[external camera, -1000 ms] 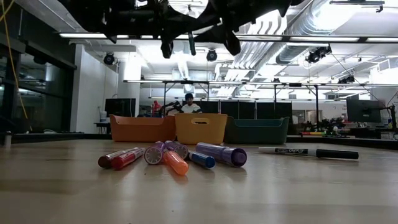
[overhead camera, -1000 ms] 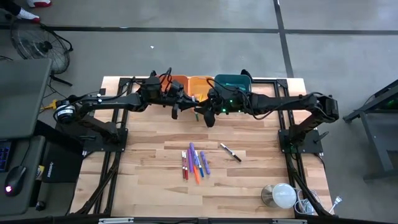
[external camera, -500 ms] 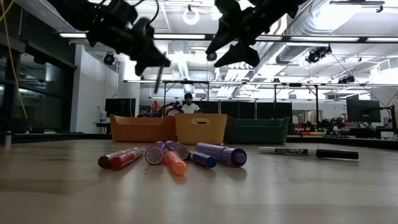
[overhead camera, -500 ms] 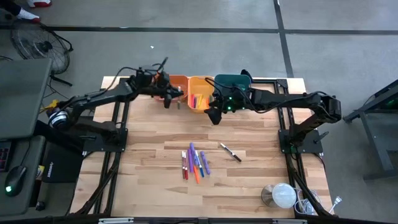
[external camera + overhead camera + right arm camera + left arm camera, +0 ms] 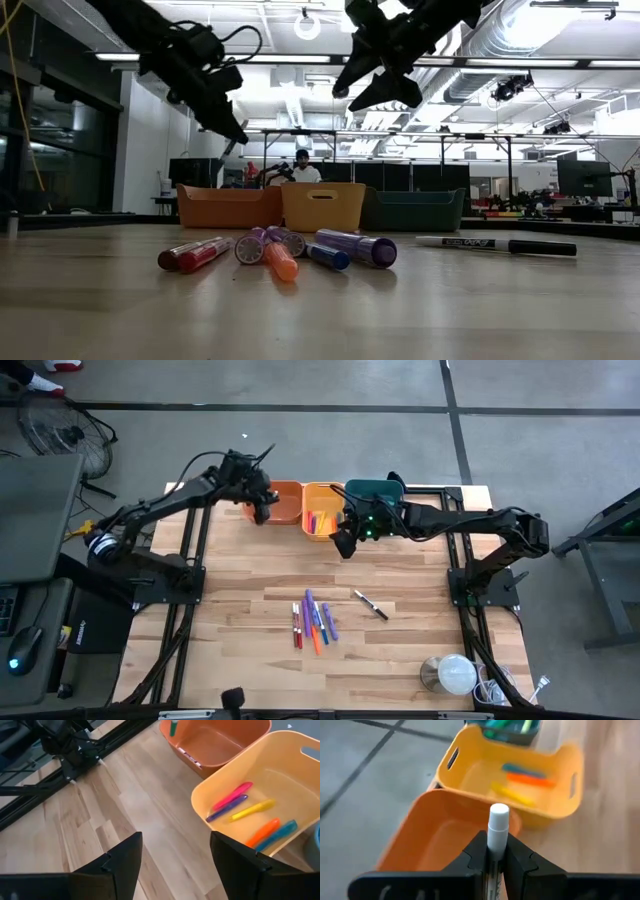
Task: Pick & Place Markers
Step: Put the green marker into the orange bin
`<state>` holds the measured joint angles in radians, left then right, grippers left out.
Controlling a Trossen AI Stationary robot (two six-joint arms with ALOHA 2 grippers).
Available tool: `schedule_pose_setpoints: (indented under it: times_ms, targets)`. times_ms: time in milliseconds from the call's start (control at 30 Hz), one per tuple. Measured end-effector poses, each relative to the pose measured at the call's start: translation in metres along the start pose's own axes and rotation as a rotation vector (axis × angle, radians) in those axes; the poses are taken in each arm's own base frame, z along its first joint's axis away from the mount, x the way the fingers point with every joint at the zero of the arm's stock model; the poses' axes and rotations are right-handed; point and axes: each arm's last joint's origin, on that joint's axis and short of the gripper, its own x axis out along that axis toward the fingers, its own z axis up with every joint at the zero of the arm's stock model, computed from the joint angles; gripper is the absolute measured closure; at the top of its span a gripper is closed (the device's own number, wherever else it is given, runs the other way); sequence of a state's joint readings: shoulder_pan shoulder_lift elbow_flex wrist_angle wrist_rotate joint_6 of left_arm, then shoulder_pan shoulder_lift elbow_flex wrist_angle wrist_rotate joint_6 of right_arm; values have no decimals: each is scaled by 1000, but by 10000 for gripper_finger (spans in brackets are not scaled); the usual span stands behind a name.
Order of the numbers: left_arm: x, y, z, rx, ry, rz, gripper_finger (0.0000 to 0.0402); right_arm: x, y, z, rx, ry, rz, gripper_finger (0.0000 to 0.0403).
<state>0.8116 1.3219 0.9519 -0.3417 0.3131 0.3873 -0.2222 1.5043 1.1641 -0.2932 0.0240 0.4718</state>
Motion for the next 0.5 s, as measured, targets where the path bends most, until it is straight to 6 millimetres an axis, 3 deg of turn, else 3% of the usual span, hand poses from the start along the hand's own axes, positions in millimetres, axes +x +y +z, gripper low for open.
schedule_pose_setpoints:
  times_ms: [133, 267, 500]
  targets:
    - [10, 12, 14, 101, 167, 3, 374, 0, -1, 0, 21, -9, -21, 180]
    - [31, 22, 13, 150, 377, -15, 374, 0, -1, 0, 21, -13, -32, 180]
    - [64, 30, 6, 205, 536, -40, 374, 0, -1, 0, 21, -12, -36, 180]
